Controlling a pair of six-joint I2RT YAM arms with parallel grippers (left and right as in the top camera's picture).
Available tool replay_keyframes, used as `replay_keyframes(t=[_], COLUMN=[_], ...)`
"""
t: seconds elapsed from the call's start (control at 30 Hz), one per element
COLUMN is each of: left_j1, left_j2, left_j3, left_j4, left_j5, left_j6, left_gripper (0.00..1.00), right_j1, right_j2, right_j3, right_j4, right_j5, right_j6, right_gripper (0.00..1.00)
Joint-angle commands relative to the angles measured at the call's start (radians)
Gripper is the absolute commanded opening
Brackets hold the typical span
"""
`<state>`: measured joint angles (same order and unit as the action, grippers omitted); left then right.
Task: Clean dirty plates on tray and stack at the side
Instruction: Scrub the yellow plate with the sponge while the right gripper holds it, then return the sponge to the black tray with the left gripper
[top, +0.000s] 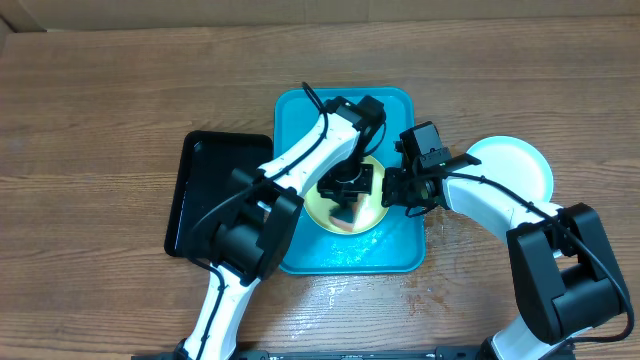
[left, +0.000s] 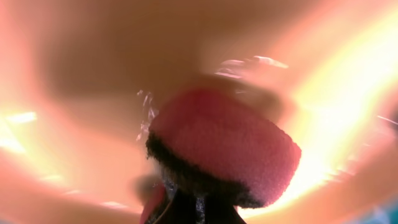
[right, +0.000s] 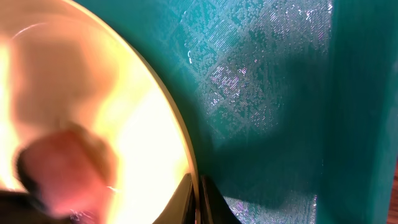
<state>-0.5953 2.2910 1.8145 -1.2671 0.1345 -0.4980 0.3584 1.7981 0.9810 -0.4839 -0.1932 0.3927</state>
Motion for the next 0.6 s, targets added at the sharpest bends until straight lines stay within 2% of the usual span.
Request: replay_keyframes(t=[0.0, 0.1, 0.23, 0.37, 0.57], left_j1=[0.055, 0.067, 0.068, 0.068, 0.107], left_j2=[0.032, 0.031, 0.018, -0.090, -0.360], left_j3=[-0.013, -0.013, -0.012, -0.011, -0.011], left_j4=[-0.016, -0.019, -0.023, -0.041, -0.042], left_j5=[-0.343, -0.477, -0.543, -0.518, -0.449], left_j6=[-0.079, -0.109, -0.112, -0.135, -0.106], left_gripper=[0.04, 0.04, 0.04, 0.05, 0.04], right_j1=[0.000, 0.000, 0.000, 0.000, 0.000], right_j2=[0.026, 0.026, 0.026, 0.026, 0.026], right_j3=[-0.015, -0.015, -0.015, -0.015, -0.015], right_j4=[-0.011, -0.011, -0.010, -0.011, -0.011], right_j5=[0.070, 0.070, 0.070, 0.070, 0.070], right_j6=[0.001, 0.001, 0.001, 0.001, 0.000], right_gripper=[0.04, 0.04, 0.04, 0.04, 0.04])
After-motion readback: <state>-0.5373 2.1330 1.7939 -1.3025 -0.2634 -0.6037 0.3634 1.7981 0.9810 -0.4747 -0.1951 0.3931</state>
